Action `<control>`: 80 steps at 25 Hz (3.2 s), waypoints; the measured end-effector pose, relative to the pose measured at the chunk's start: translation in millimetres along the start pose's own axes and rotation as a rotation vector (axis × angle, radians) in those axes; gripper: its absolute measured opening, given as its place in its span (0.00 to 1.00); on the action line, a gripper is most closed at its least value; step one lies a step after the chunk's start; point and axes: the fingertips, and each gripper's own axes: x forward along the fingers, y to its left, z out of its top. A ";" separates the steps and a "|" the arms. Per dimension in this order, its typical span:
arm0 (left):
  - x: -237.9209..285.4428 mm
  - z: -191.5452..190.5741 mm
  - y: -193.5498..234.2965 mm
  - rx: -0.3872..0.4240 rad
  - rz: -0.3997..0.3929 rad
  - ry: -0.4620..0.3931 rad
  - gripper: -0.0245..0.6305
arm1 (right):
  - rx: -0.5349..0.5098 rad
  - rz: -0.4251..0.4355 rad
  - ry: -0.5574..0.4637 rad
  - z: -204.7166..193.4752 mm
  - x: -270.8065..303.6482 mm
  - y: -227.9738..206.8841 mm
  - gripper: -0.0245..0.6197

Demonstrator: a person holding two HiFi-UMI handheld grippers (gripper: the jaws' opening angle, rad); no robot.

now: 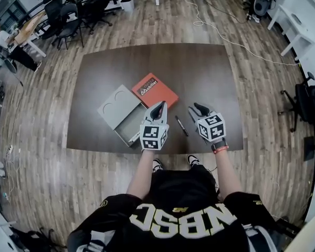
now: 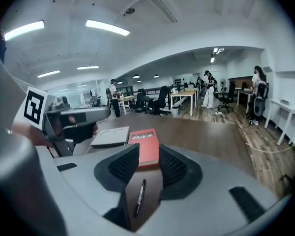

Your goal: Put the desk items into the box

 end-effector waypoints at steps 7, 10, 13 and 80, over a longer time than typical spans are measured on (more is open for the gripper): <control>7.3 -19.2 -20.2 -0.012 -0.052 0.040 0.06 | 0.009 -0.005 0.175 -74.0 -4.6 -13.2 0.25; 7.5 -29.8 -21.3 -0.025 -0.052 0.061 0.06 | -0.015 0.021 0.240 -99.2 4.4 -6.9 0.25; 6.9 -37.0 -21.7 -0.030 -0.043 0.077 0.06 | -0.035 0.048 0.295 -122.5 14.7 -1.8 0.25; -157.4 -100.8 161.9 -0.216 0.552 0.115 0.06 | -1.013 0.655 0.419 -70.1 168.9 181.8 0.12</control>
